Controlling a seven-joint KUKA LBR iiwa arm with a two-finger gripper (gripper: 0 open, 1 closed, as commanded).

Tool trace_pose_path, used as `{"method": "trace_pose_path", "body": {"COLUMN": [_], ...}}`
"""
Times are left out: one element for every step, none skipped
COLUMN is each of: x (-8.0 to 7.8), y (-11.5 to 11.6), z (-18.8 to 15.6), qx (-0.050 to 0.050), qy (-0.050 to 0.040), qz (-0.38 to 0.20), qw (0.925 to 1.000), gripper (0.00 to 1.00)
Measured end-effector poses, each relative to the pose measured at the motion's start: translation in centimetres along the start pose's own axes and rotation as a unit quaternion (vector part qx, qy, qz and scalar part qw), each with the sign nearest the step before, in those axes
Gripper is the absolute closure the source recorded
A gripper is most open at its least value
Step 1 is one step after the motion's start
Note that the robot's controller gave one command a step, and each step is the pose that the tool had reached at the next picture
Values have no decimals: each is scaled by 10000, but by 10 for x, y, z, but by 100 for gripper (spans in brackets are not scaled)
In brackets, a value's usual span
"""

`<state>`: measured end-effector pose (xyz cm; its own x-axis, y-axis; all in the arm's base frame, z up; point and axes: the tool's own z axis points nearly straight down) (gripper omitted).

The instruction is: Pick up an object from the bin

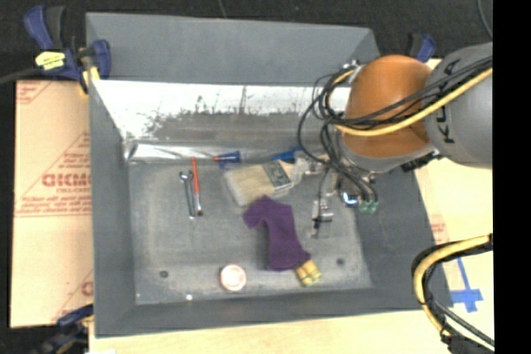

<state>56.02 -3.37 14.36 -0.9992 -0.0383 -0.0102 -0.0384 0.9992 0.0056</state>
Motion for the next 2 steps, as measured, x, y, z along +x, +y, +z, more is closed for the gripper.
{"method": "trace_pose_path", "body": {"x": [-17,-17], "y": [21,25], "z": [75,73], "qx": [-4,56], "qy": [-40,-65], "qz": [-37,-4532], "qw": [10000,8914], "gripper": [0,100]}}
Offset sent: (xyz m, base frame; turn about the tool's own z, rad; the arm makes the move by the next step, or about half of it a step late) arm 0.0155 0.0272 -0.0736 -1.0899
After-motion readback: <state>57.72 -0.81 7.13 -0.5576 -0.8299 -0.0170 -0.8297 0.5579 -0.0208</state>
